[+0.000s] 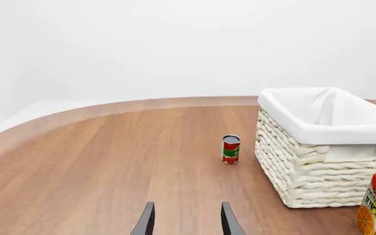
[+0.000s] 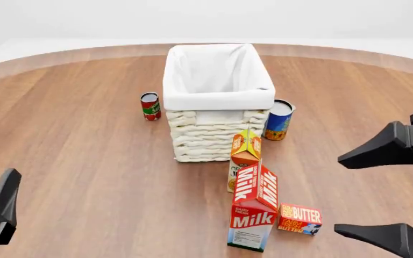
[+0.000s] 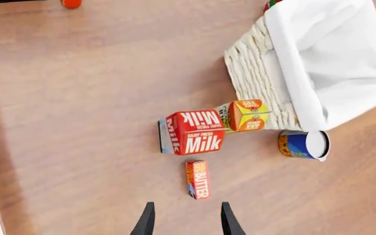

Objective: Pick up the butter and put it in the basket.

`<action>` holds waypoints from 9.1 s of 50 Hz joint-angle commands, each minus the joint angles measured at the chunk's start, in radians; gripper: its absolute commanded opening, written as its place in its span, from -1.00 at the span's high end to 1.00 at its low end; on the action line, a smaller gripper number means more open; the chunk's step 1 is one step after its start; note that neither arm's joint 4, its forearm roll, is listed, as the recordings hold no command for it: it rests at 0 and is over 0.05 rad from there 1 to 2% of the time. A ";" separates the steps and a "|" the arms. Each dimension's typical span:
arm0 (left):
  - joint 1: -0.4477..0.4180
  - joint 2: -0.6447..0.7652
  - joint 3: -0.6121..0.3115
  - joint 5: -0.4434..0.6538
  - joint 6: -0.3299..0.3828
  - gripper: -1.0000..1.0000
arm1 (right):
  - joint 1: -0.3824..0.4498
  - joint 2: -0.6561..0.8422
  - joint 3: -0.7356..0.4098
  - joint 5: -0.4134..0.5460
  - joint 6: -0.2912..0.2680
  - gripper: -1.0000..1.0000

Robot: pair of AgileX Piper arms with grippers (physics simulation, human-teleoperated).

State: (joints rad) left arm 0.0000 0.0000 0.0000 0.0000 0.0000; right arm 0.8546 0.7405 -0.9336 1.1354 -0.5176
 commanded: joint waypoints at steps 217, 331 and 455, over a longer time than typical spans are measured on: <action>0.000 0.000 0.000 0.000 0.000 -1.00 | -0.436 0.573 0.550 -0.919 -0.116 -1.00; 0.000 0.000 0.000 0.000 0.000 -1.00 | -0.321 0.124 0.586 -0.791 0.034 1.00; 0.000 0.000 0.000 0.000 0.000 -1.00 | -0.079 -0.155 0.168 -0.489 0.249 1.00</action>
State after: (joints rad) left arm 0.0000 0.0000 0.0000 0.0000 0.0000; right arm 0.7649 0.5733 -0.7075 0.6429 -0.2692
